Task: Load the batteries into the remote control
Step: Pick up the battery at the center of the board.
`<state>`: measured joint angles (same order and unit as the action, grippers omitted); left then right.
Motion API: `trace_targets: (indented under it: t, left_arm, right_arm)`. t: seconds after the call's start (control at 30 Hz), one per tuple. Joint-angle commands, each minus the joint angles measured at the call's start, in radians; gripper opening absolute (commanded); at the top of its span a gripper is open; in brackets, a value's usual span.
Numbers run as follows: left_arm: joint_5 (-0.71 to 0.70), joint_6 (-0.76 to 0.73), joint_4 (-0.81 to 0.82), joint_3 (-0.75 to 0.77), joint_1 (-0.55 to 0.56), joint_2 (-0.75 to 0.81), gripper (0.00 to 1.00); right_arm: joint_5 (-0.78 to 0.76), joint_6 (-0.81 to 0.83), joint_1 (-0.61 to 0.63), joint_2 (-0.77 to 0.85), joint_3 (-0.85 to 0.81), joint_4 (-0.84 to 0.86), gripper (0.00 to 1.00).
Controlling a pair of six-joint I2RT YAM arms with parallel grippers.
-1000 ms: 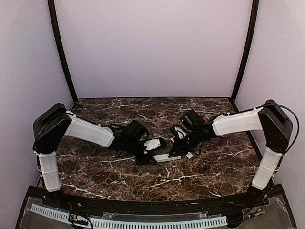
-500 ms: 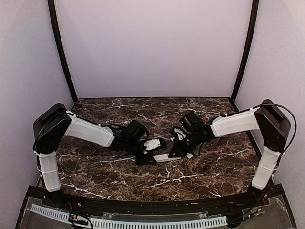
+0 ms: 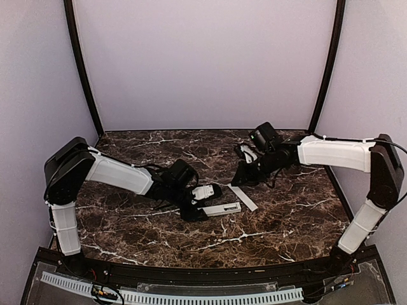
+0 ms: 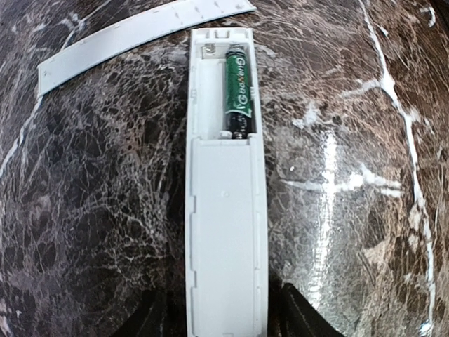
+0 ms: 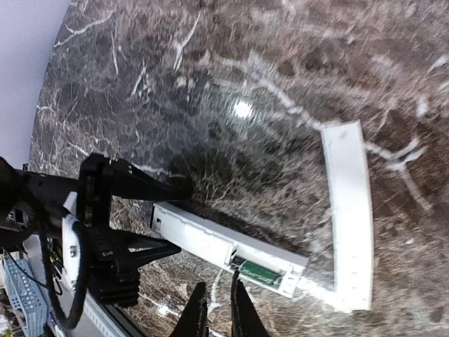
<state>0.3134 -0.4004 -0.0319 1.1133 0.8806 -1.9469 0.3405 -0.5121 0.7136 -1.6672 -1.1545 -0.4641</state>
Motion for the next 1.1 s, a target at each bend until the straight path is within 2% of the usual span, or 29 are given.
trace_targets:
  t: [0.0, 0.07, 0.1, 0.13, 0.23, 0.27, 0.33, 0.4, 0.43, 0.73, 0.93, 1.07]
  left_arm:
    - [-0.011, -0.009, -0.07, 0.021, -0.003, 0.007, 0.59]
    - [-0.015, -0.011, -0.076, 0.022, -0.002, 0.015, 0.64]
    - [-0.016, -0.011, -0.076, 0.023, -0.002, 0.019, 0.68]
    - [-0.019, -0.011, -0.08, 0.024, -0.002, 0.027, 0.69]
    - [-0.017, -0.005, -0.09, 0.031, -0.002, 0.05, 0.73]
    - [-0.015, 0.002, -0.094, 0.035, -0.002, 0.066, 0.79]
    - [-0.007, 0.019, -0.095, 0.042, -0.003, 0.095, 0.82]
    - [-0.002, 0.043, -0.094, 0.046, -0.002, 0.129, 0.97]
    - [0.001, 0.055, -0.092, 0.048, -0.002, 0.15, 0.98]
    - [-0.001, 0.199, -0.114, 0.076, -0.007, 0.243, 0.99]
    - [-0.002, 0.196, -0.121, 0.079, -0.007, 0.253, 0.99]
    - [0.006, 0.192, -0.121, 0.082, -0.007, 0.25, 0.99]
  right_arm:
    - [-0.172, 0.097, -0.116, 0.054, -0.084, -0.158, 0.16]
    - [-0.242, 0.13, -0.182, 0.053, -0.112, -0.177, 0.29]
    - [-0.29, 0.151, -0.218, 0.038, -0.132, -0.189, 0.4]
    - [-0.309, 0.169, -0.254, 0.018, -0.158, -0.199, 0.46]
    - [-0.327, 0.213, -0.349, -0.064, -0.253, -0.208, 0.73]
    - [-0.327, 0.225, -0.377, -0.097, -0.287, -0.21, 0.79]
    - [-0.337, 0.245, -0.418, -0.169, -0.362, -0.226, 0.82]
    - [-0.363, 0.264, -0.446, -0.239, -0.445, -0.243, 0.82]
    - [-0.365, 0.274, -0.457, -0.273, -0.472, -0.248, 0.81]
    - [-0.376, 0.325, -0.477, -0.517, -0.638, -0.298, 0.52]
    - [-0.415, 0.335, -0.477, -0.585, -0.652, -0.304, 0.46]
    - [-0.424, 0.345, -0.479, -0.605, -0.648, -0.306, 0.37]
